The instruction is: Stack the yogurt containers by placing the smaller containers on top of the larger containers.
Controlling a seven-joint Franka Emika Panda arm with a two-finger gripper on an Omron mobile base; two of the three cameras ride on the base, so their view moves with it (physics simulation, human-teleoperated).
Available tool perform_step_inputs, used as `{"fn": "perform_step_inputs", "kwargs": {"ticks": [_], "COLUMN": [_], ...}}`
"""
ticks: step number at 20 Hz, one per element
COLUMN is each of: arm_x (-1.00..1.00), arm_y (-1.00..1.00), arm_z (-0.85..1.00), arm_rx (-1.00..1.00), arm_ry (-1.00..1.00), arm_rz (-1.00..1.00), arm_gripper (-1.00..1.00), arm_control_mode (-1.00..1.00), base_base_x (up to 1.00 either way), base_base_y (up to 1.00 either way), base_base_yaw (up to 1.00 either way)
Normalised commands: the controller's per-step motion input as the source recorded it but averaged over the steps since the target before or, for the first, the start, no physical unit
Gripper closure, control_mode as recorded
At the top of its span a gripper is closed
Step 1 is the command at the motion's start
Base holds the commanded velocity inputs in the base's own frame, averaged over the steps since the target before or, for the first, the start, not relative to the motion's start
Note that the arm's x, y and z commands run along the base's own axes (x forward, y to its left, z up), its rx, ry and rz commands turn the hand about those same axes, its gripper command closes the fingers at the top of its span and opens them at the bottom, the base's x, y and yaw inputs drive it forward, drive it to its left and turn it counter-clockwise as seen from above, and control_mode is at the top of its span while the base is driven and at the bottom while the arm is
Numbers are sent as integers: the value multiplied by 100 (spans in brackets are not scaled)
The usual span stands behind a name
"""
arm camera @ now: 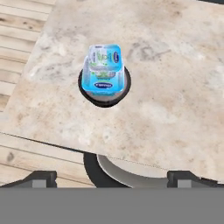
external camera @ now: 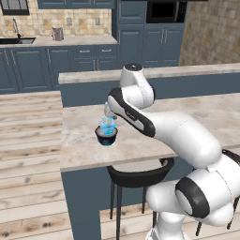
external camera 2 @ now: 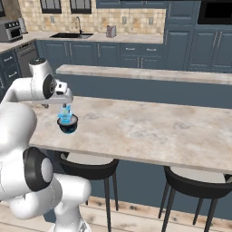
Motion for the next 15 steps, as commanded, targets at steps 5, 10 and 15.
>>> {"fn": "perform_step_inputs", "kwargs": {"ticks": [5,10,15], "arm_x": [-39,-40,-39], "arm_y": [-21,-27,-31], "arm_z": [9,4,1], "arm_rx": [0,0,0], "arm_ry": [0,0,-2], "arm_rz": [0,0,0], "arm_gripper": [-100,-100,-100], "arm_control_mode": [-100,-100,-100], "base_base_x": [0,0,0], "base_base_y": [0,0,0], "base_base_yaw": [0,0,0]}}
